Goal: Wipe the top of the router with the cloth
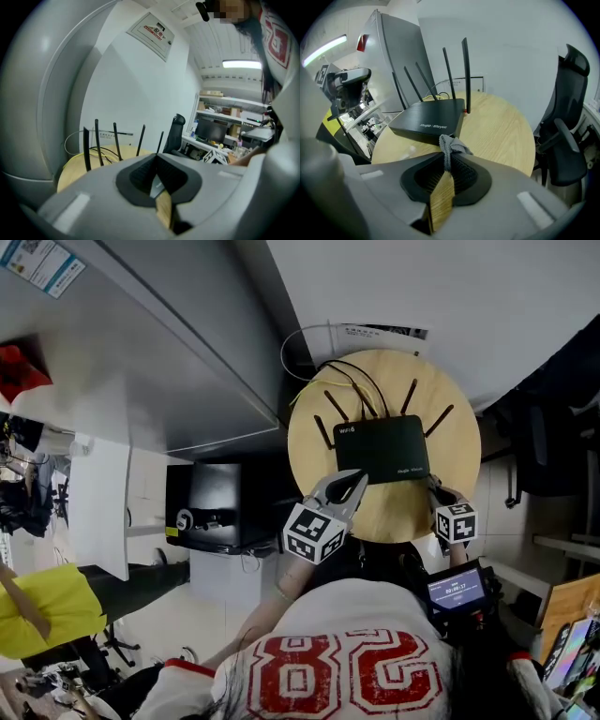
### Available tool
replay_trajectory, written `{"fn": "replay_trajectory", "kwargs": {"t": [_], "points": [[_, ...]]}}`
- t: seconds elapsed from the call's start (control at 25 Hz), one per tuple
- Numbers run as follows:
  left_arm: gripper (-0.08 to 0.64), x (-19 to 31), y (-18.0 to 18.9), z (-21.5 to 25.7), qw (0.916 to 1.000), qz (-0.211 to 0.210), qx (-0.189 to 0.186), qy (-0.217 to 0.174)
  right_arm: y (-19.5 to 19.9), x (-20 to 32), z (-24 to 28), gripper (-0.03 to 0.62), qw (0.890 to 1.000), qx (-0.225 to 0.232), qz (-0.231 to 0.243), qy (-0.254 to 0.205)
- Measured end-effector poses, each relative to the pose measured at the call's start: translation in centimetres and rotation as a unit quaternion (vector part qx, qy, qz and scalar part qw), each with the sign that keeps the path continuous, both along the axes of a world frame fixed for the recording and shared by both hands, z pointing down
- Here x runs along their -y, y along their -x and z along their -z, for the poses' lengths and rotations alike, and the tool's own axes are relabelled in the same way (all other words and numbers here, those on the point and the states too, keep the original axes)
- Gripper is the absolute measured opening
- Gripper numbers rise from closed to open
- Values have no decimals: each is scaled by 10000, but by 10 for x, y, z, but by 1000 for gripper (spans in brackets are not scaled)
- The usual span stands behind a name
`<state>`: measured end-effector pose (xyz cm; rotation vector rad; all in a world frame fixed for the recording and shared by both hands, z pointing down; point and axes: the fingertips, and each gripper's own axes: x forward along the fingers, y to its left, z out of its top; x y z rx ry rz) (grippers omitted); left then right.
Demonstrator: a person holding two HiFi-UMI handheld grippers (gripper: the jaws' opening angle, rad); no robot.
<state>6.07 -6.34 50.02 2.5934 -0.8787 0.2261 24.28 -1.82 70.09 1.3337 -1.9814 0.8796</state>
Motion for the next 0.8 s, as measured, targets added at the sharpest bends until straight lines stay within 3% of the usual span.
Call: {"fn": "replay_trajectory", "kwargs": {"t": [0.32, 0.8], "points": [[5, 8, 33, 1, 9996, 284, -10, -20, -11, 11, 12, 38, 9979, 198, -598, -136], [5, 11, 71, 0, 9989, 456, -112, -28, 34, 9, 11, 38, 9977, 293, -613, -1]]}}
